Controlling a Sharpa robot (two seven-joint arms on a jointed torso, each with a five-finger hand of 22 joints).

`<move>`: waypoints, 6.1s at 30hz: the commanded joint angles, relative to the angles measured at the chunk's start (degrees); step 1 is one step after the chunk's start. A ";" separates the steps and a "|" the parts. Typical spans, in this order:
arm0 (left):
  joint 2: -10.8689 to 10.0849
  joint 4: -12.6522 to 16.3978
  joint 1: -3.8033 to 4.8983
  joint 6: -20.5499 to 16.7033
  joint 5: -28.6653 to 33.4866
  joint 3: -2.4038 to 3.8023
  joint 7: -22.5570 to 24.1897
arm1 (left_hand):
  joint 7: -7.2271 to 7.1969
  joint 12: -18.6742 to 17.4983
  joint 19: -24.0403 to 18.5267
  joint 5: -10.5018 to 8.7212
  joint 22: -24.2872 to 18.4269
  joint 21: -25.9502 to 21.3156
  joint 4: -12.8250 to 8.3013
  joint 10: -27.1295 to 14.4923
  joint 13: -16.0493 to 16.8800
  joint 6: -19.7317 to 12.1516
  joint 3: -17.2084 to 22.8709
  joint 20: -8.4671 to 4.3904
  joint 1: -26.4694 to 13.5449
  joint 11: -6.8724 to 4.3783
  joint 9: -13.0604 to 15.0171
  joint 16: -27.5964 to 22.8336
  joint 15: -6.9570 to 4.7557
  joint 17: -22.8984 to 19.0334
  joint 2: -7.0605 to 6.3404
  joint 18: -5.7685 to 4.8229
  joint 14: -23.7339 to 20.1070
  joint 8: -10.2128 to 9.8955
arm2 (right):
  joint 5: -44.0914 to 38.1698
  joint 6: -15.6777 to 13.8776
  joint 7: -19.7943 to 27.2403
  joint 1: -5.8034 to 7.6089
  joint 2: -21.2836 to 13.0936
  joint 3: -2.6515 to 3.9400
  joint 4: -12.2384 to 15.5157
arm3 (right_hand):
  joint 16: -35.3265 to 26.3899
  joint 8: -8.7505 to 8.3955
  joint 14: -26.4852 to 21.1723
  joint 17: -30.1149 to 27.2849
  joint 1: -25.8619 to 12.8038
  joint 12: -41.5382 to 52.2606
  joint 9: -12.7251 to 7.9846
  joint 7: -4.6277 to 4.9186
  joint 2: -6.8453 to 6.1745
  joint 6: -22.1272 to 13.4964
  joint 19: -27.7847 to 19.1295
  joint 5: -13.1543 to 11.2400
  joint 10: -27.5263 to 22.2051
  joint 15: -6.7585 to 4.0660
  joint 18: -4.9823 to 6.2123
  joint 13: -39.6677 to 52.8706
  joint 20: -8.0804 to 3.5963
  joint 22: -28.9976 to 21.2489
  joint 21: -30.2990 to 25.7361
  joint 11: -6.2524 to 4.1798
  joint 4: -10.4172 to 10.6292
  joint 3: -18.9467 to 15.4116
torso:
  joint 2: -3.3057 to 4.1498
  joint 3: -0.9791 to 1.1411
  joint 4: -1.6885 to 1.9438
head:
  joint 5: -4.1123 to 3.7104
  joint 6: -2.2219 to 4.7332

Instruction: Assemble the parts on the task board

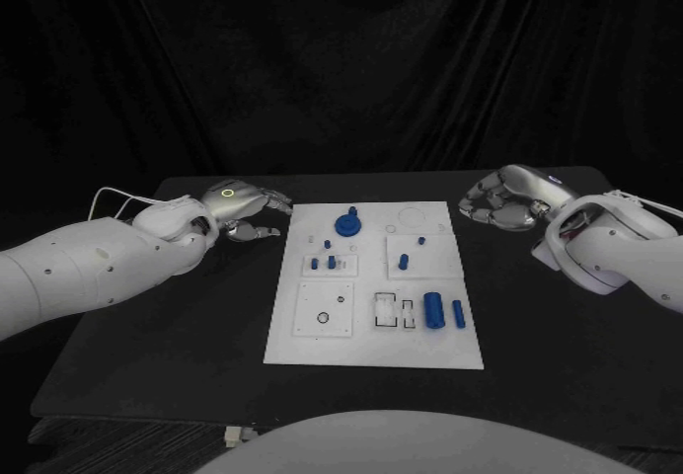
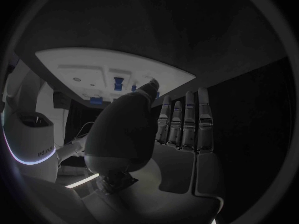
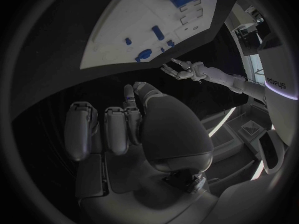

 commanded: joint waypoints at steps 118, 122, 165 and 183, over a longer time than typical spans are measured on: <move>-7.19 14.84 -2.36 48.02 90.56 -0.02 21.53 | 7.13 -2.99 -26.29 20.37 -46.84 -2.56 -3.17 -21.99 -2.58 -20.69 -26.40 9.34 3.82 7.07 -4.18 -17.37 8.60 -16.08 16.48 2.48 -27.89 -0.63 | -24.75 12.63 0.51 -5.76 16.54 0.04 -17.34 | -8.43 -2.72 -5.32 -20.37 5.18 -55.96 -3.19 0.76 -4.91 2.61 -5.79 -10.07 -26.26 1.82 4.01 -67.55 2.00 7.38 -18.70 3.60 -1.20 5.55 | 0.07 -4.56 2.34 | -3.44 -0.01; -7.16 14.78 -2.45 48.08 90.56 -0.02 21.47 | 7.27 -2.96 -26.24 20.62 -46.89 -2.56 -3.30 -21.93 -2.56 -20.33 -26.32 9.35 3.94 7.19 -4.13 -17.32 8.65 -16.07 16.64 2.47 -27.85 -0.52 | -24.75 12.39 0.80 -5.95 16.85 0.04 -17.68 | -8.54 -2.32 -5.41 -20.59 5.46 -55.99 -2.57 0.78 -4.66 3.19 -5.81 -9.77 -25.16 1.86 4.00 -67.62 1.97 7.38 -18.77 3.49 -1.69 6.24 | 0.06 -4.58 2.35 | -3.33 -0.01; -7.03 13.68 -3.74 48.45 90.55 -0.02 21.02 | 8.39 -1.77 -25.69 23.35 -47.31 -2.51 -5.77 -20.08 -2.02 -18.49 -25.41 9.41 5.75 8.42 -3.92 -16.98 8.80 -16.00 17.36 2.41 -27.69 0.24 | -22.78 1.89 0.54 -0.87 12.15 0.05 -10.92 | -9.08 -0.02 -5.86 -21.78 6.49 -60.74 1.96 1.48 -4.51 7.04 -5.91 -10.57 -15.63 2.50 3.99 -68.09 2.54 7.46 -18.63 2.99 -5.13 9.92 | 0.00 -4.67 2.34 | -2.73 -0.01; -6.85 14.65 -4.04 45.95 90.55 -0.02 26.93 | 8.12 -0.46 -27.19 23.64 -50.05 -3.40 -5.80 -19.14 -1.84 -15.95 -25.96 7.39 5.82 8.14 -3.70 -17.76 5.18 -16.30 17.27 2.52 -28.72 1.54 | -27.31 7.81 -0.23 -0.43 14.23 0.04 -0.12 | -9.26 -0.65 -5.89 -22.03 6.56 -62.28 2.26 1.52 -4.69 6.52 -6.11 -12.61 -15.16 2.51 4.07 -68.09 2.52 7.33 -19.06 3.03 -5.32 10.25 | 0.03 -4.65 2.32 | -2.05 -0.01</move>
